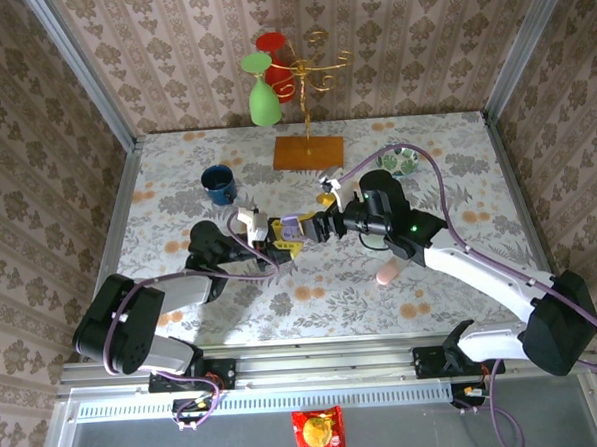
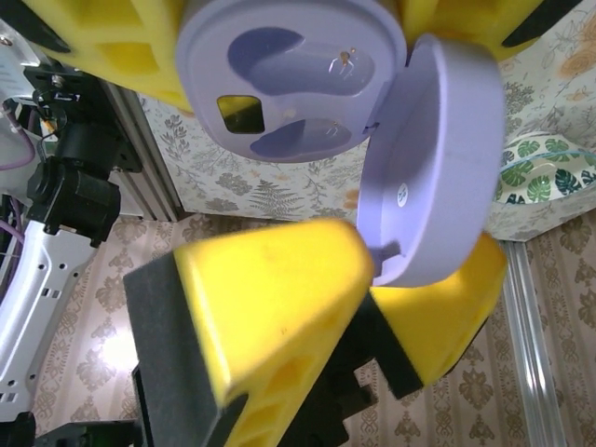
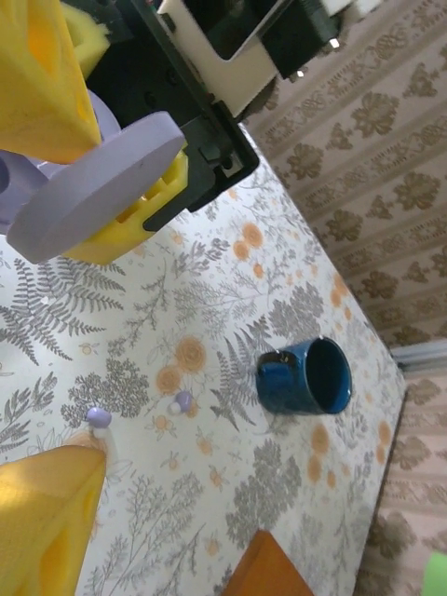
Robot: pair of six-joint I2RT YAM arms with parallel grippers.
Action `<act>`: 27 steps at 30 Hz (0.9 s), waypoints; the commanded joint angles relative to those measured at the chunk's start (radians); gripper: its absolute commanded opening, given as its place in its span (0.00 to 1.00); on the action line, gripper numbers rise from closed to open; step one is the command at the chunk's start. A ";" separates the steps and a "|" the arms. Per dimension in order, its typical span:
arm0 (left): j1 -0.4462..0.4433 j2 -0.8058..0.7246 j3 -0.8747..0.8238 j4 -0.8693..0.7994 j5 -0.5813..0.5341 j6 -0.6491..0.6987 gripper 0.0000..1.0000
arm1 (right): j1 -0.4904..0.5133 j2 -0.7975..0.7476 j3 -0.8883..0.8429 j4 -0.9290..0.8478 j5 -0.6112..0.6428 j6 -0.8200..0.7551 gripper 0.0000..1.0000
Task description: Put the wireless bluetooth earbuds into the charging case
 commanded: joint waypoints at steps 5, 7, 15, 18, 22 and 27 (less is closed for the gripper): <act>-0.020 -0.025 0.032 0.045 0.123 -0.056 0.38 | -0.028 0.062 0.029 0.025 -0.199 -0.048 0.67; -0.023 -0.023 0.036 0.045 0.148 -0.071 0.38 | -0.035 0.070 0.027 0.037 -0.230 -0.042 0.60; -0.025 -0.016 0.040 0.045 0.152 -0.083 0.38 | -0.044 0.067 0.014 0.061 -0.334 -0.063 0.32; -0.025 -0.006 0.053 0.045 0.145 -0.109 0.38 | -0.042 0.051 -0.002 0.073 -0.331 -0.098 0.15; -0.025 0.013 0.063 0.046 0.145 -0.123 0.38 | -0.039 0.036 -0.017 0.083 -0.315 -0.120 0.02; -0.025 0.010 0.059 0.045 0.127 -0.117 0.47 | -0.036 0.015 -0.035 0.113 -0.271 -0.125 0.00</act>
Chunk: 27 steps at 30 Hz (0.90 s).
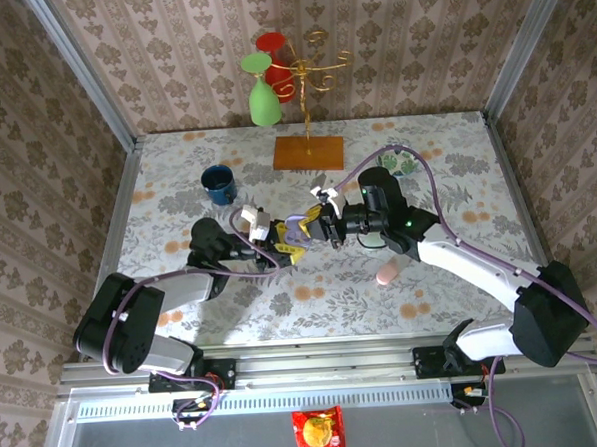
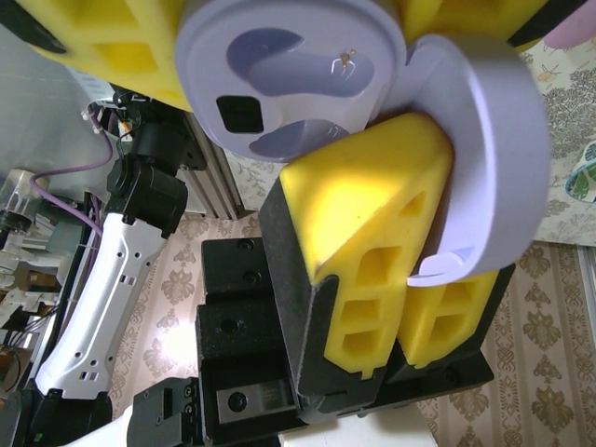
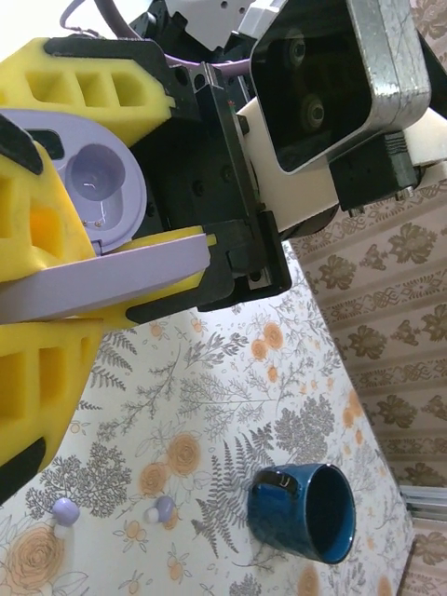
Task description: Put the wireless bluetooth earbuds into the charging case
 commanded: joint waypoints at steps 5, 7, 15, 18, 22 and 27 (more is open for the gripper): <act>-0.010 0.004 0.025 0.042 -0.002 -0.020 0.61 | 0.007 -0.062 -0.050 0.099 0.118 -0.015 0.00; -0.010 0.007 0.026 0.043 -0.009 -0.028 0.65 | 0.006 -0.075 -0.062 0.113 0.147 -0.021 0.00; -0.012 0.031 0.049 0.042 -0.016 -0.064 0.65 | 0.012 -0.096 -0.088 0.141 0.161 -0.039 0.00; -0.014 0.030 0.053 0.042 -0.011 -0.063 0.63 | 0.015 -0.091 -0.086 0.140 0.152 -0.047 0.00; -0.017 0.031 0.056 0.042 -0.007 -0.067 0.59 | 0.021 -0.076 -0.079 0.138 0.147 -0.056 0.00; -0.017 0.032 0.058 0.043 -0.005 -0.068 0.57 | 0.024 -0.065 -0.070 0.130 0.144 -0.064 0.00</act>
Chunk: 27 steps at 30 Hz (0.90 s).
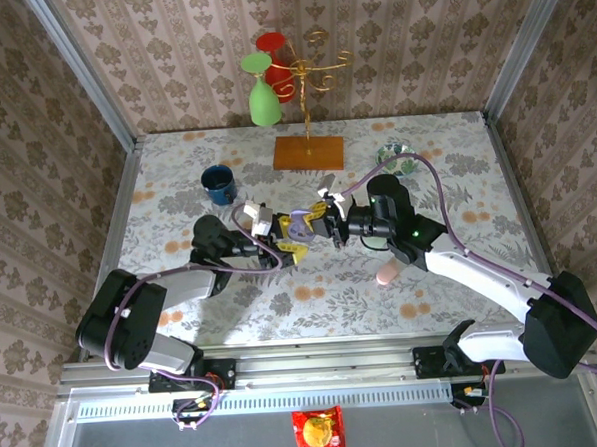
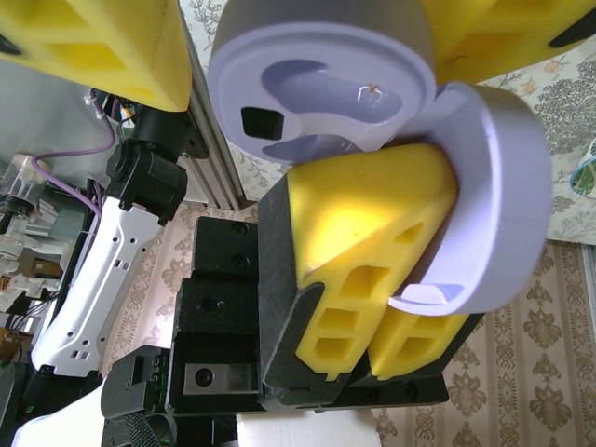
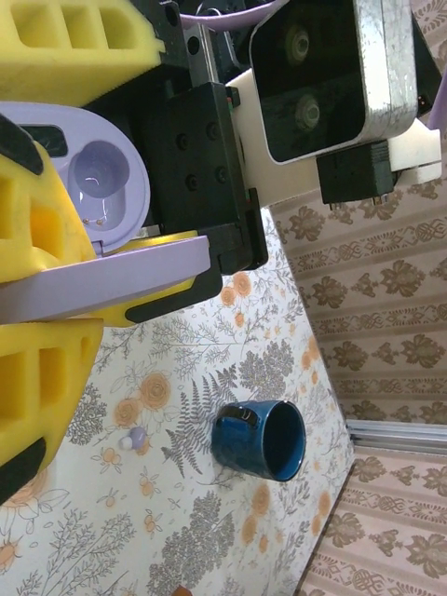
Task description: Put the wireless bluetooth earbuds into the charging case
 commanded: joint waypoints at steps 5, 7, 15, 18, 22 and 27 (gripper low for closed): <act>-0.005 0.013 0.026 0.026 0.014 -0.017 0.54 | 0.007 0.009 0.007 0.021 0.002 -0.026 0.00; -0.005 0.016 0.028 0.027 0.017 -0.016 0.52 | 0.008 0.012 0.010 0.014 0.000 -0.029 0.00; -0.005 0.019 0.028 0.028 0.020 -0.013 0.41 | 0.009 0.015 0.010 0.008 -0.006 -0.029 0.00; -0.005 0.017 0.026 0.029 0.024 -0.011 0.40 | 0.009 0.016 0.014 -0.001 0.000 -0.030 0.00; -0.003 0.012 0.019 0.028 0.016 0.008 0.40 | 0.009 0.013 0.017 -0.004 0.000 -0.018 0.01; 0.000 0.014 0.014 0.029 0.012 0.022 0.41 | 0.009 0.004 0.022 -0.011 0.021 0.011 0.32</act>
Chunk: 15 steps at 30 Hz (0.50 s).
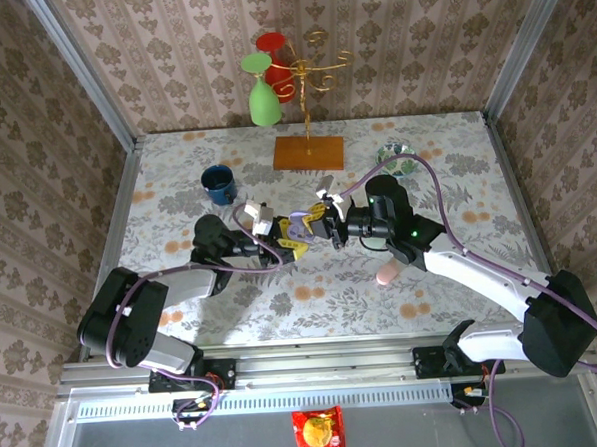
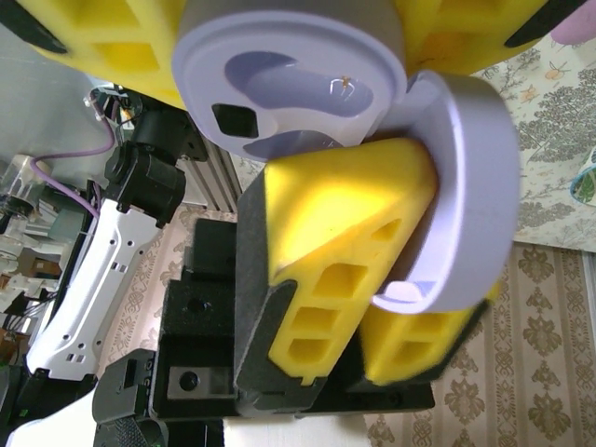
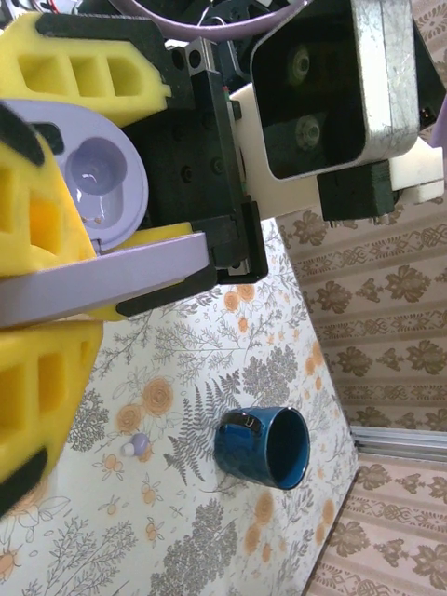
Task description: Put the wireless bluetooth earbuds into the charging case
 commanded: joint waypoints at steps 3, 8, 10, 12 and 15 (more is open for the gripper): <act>0.006 0.000 0.005 0.028 0.001 0.033 0.41 | -0.004 -0.018 0.029 -0.012 0.028 0.066 0.52; 0.027 0.013 -0.001 0.030 -0.020 0.078 0.42 | -0.008 -0.065 0.005 0.025 0.033 0.116 0.64; 0.040 0.015 -0.001 0.030 -0.029 0.090 0.42 | -0.009 -0.089 -0.015 0.045 0.042 0.138 0.67; 0.058 0.015 -0.003 0.030 -0.045 0.101 0.42 | -0.012 -0.121 -0.039 0.064 0.065 0.164 0.68; 0.106 0.029 0.006 0.030 -0.078 0.116 0.44 | -0.027 -0.155 -0.094 0.129 0.104 0.254 0.68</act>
